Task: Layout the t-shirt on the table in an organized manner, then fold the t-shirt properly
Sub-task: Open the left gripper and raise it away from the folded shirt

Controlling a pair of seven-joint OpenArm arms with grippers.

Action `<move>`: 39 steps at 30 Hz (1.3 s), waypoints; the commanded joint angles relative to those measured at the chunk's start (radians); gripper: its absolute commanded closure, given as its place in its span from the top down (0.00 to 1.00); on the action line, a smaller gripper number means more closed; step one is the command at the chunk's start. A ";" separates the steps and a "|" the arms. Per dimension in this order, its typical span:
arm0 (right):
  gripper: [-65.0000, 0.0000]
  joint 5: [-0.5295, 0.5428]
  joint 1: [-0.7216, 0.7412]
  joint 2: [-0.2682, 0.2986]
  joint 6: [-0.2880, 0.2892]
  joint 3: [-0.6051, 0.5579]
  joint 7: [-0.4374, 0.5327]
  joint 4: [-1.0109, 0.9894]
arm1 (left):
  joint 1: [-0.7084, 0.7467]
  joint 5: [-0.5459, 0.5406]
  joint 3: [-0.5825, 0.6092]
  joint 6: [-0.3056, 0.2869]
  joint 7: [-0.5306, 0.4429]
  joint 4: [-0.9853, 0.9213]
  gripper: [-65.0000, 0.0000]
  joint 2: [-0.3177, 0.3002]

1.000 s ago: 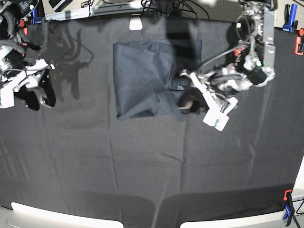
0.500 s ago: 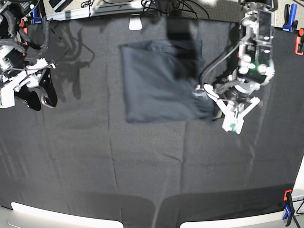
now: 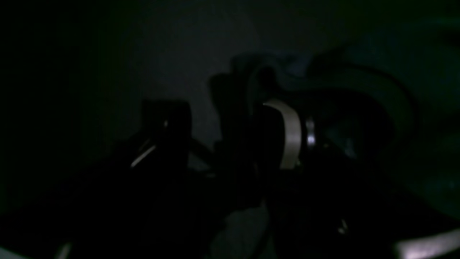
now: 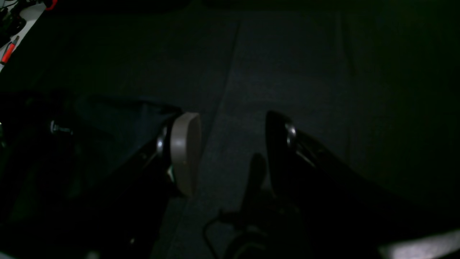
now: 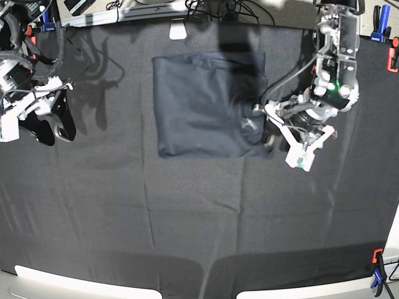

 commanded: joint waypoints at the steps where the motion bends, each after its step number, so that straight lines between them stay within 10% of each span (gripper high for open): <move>1: 0.44 0.019 0.005 0.013 0.014 0.004 0.018 0.018 | -0.014 0.021 -0.025 0.004 -0.048 0.025 0.47 -0.006; 5: 0.44 0.019 0.005 0.013 0.014 0.004 0.018 0.018 | -0.014 0.166 -0.093 0.109 -0.110 0.027 0.47 -0.006; 9: 0.44 0.048 0.005 0.013 0.014 0.004 0.018 0.018 | -0.001 0.147 -0.147 0.088 -0.089 0.027 0.47 -0.006; 16: 0.44 0.068 0.005 0.013 0.015 0.004 0.018 0.018 | 0.109 -0.438 -0.314 -0.324 0.047 0.032 0.47 -0.006; 21: 0.44 0.068 0.005 0.013 0.015 0.004 0.018 0.018 | 0.210 -0.694 -0.351 -0.485 0.254 0.031 0.47 -0.004; 39: 0.44 0.068 0.005 0.013 0.015 0.004 0.018 0.018 | 0.288 -0.572 -0.232 -0.378 0.190 0.031 0.47 0.002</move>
